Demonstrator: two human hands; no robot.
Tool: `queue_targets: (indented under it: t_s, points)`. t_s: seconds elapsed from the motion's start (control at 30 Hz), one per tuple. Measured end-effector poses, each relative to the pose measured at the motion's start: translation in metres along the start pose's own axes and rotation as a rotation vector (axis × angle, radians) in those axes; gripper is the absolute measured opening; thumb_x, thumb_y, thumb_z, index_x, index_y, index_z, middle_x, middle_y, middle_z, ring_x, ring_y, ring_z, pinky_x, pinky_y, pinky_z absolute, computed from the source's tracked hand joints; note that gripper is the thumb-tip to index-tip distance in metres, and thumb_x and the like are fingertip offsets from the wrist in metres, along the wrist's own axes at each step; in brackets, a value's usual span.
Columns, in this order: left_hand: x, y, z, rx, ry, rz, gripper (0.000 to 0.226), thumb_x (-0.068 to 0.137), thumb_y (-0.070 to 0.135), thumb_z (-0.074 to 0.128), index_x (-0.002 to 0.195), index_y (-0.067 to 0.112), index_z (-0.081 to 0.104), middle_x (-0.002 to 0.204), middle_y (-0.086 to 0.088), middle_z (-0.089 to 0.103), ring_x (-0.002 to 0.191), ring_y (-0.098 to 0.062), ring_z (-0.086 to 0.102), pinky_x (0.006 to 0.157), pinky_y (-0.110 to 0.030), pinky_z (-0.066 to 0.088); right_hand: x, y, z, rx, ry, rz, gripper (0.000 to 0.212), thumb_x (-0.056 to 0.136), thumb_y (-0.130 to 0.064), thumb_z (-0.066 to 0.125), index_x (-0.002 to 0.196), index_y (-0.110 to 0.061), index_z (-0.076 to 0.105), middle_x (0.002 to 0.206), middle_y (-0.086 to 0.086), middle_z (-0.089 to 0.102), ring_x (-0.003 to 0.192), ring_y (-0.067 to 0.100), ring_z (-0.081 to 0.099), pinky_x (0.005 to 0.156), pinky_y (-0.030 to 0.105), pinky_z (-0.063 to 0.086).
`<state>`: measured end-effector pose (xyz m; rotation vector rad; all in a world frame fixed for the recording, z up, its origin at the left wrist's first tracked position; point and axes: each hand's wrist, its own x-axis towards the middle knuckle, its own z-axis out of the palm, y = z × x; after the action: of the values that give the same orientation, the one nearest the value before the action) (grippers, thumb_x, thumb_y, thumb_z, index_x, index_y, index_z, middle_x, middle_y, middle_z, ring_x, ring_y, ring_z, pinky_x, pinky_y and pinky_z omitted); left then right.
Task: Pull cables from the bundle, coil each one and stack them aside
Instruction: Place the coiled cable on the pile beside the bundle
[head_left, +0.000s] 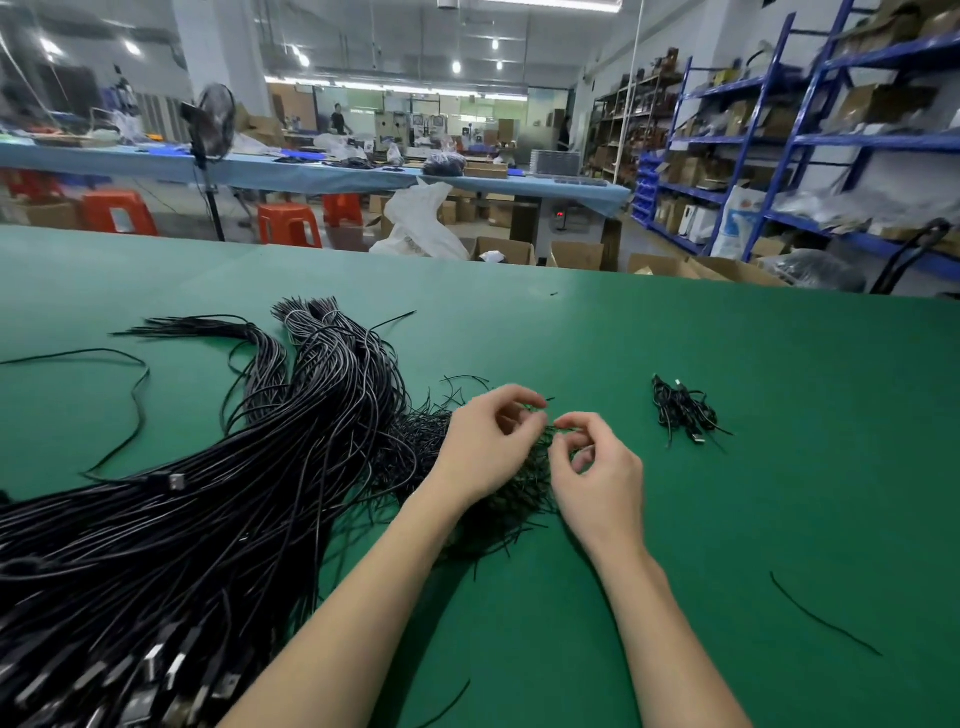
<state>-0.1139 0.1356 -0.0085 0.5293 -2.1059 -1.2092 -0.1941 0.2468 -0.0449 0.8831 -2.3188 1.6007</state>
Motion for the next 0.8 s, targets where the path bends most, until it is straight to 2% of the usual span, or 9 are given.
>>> queue_targets:
  t_s: [0.1,0.2,0.27,0.33,0.43,0.63,0.8]
  points:
    - [0.007,0.004,-0.008,-0.085,0.068,-0.093,0.008,0.093,0.025,0.067,0.097,0.026,0.074,0.085,0.000,0.072,0.072,-0.007,0.063,0.075,-0.024,0.053,-0.001,0.000,0.003,-0.008,-0.044,-0.008,0.009,0.082,-0.038,0.058,0.090,-0.037,0.062,0.074,-0.015,0.064,0.063,0.011,0.057,0.064,0.042,0.056]
    - [0.009,0.005,-0.022,0.159,0.181,-0.059,0.007,0.091,0.033,0.066,0.094,0.030,0.072,0.079,0.013,0.069,0.069,-0.001,0.064,0.070,-0.022,0.048,-0.002,0.000,0.005,-0.017,-0.083,-0.016,0.008,0.083,-0.037,0.058,0.090,-0.037,0.062,0.073,-0.017,0.062,0.063,0.012,0.057,0.064,0.041,0.056]
    - [0.010,0.004,-0.033,0.417,0.244,-0.060,0.013,0.089,0.042,0.063,0.095,0.032,0.070,0.084,0.016,0.069,0.083,-0.009,0.065,0.074,-0.027,0.048,-0.003,0.001,0.006,-0.017,-0.097,-0.018,0.007,0.084,-0.035,0.058,0.090,-0.037,0.062,0.071,-0.017,0.061,0.062,0.013,0.057,0.064,0.041,0.056]
    - [0.011,-0.001,-0.044,0.654,0.243,-0.097,0.022,0.090,0.047,0.060,0.103,0.032,0.069,0.100,0.011,0.068,0.102,-0.018,0.059,0.084,-0.033,0.048,-0.004,0.001,0.007,-0.023,-0.108,-0.020,0.008,0.083,-0.036,0.057,0.089,-0.038,0.062,0.071,-0.018,0.060,0.062,0.012,0.056,0.063,0.040,0.056]
    - [0.011,-0.011,-0.055,0.795,0.211,-0.181,0.031,0.091,0.048,0.058,0.113,0.027,0.067,0.118,-0.003,0.063,0.117,-0.027,0.050,0.097,-0.039,0.043,-0.005,0.001,0.008,-0.029,-0.124,-0.031,0.007,0.084,-0.036,0.057,0.088,-0.038,0.061,0.068,-0.016,0.059,0.062,0.010,0.056,0.062,0.039,0.056]
    - [0.012,-0.013,-0.068,0.929,0.327,-0.202,0.038,0.092,0.049,0.057,0.117,0.022,0.065,0.128,-0.010,0.058,0.126,-0.030,0.043,0.103,-0.044,0.034,-0.004,0.004,0.011,-0.034,-0.156,-0.053,0.010,0.088,-0.029,0.061,0.086,-0.038,0.061,0.063,-0.012,0.058,0.058,0.010,0.055,0.059,0.038,0.056]
    - [0.012,-0.014,-0.072,1.051,0.190,-0.405,0.051,0.093,0.054,0.052,0.117,0.011,0.064,0.127,-0.017,0.061,0.126,-0.037,0.047,0.105,-0.048,0.034,-0.006,0.003,0.015,-0.027,-0.171,-0.069,0.009,0.087,-0.030,0.060,0.085,-0.039,0.061,0.064,-0.018,0.058,0.058,0.008,0.055,0.058,0.034,0.054]
